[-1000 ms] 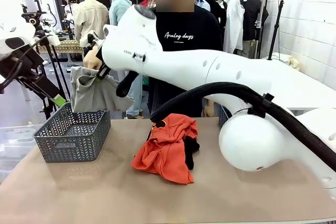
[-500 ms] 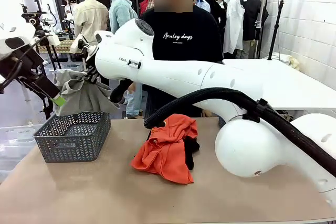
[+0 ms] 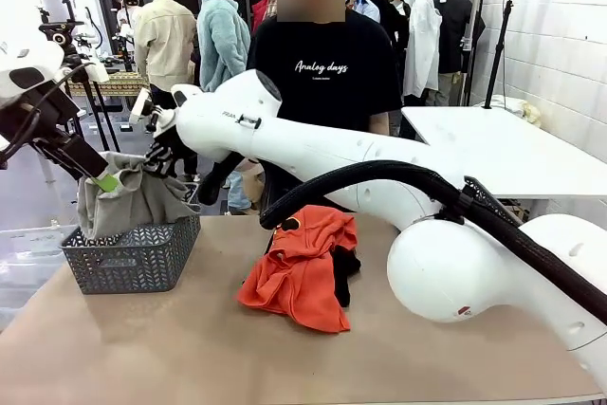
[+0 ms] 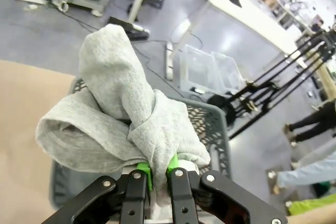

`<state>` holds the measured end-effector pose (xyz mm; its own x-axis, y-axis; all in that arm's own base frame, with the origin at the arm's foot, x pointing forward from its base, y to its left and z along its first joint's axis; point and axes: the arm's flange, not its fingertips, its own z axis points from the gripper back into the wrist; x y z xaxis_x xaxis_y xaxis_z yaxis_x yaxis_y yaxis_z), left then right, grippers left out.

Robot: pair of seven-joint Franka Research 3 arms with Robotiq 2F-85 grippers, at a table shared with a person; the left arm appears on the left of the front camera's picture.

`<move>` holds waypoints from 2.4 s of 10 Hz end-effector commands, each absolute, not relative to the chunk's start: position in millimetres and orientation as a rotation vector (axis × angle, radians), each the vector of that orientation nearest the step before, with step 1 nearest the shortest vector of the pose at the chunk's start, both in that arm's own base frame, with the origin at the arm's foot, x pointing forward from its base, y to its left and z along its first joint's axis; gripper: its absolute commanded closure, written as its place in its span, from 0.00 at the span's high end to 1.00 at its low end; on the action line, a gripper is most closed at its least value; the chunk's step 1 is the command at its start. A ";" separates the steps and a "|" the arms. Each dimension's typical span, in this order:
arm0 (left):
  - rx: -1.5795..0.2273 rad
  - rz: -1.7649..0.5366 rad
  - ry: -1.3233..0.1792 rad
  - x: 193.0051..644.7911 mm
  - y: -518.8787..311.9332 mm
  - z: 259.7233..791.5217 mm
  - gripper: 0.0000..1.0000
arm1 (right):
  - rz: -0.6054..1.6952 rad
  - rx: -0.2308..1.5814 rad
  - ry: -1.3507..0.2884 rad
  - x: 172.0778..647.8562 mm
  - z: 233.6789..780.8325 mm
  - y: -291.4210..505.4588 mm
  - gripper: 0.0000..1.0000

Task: Sort the tops and bottoms.
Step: Sort the clothes according to human instructions.

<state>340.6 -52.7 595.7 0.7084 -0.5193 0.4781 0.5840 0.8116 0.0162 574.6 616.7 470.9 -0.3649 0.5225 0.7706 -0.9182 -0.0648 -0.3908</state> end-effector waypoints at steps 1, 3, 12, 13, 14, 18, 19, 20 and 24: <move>-0.140 -0.605 -0.488 339.8 -51.4 595.9 0.95 | 1.709 0.620 -1.040 724.7 505.4 768.2 0.00; -0.140 -0.605 -0.488 339.8 -51.4 595.9 0.95 | 1.718 0.626 -1.014 729.7 497.3 772.2 0.05; -0.140 -0.605 -0.488 339.8 -51.4 595.9 0.95 | 1.694 0.458 -1.061 726.4 512.2 750.8 1.00; -0.140 -0.605 -0.488 339.8 -51.4 595.9 0.95 | 1.683 0.453 -1.036 723.7 520.4 745.8 1.00; -0.140 -0.605 -0.488 339.8 -51.4 595.9 0.95 | 1.701 0.412 -0.976 724.3 523.6 746.4 1.00; -0.140 -0.605 -0.488 339.8 -51.4 595.9 0.95 | 1.797 0.223 -0.709 724.4 529.0 765.6 1.00; -0.140 -0.605 -0.488 339.8 -51.4 595.9 0.95 | 1.823 0.212 -0.709 725.4 530.5 773.9 1.00; -0.140 -0.605 -0.488 339.8 -51.4 595.9 0.95 | 1.883 0.172 -0.671 725.6 527.7 788.7 1.00; -0.140 -0.605 -0.488 339.8 -51.4 595.9 0.95 | 1.954 -0.075 -0.654 699.2 536.7 813.4 1.00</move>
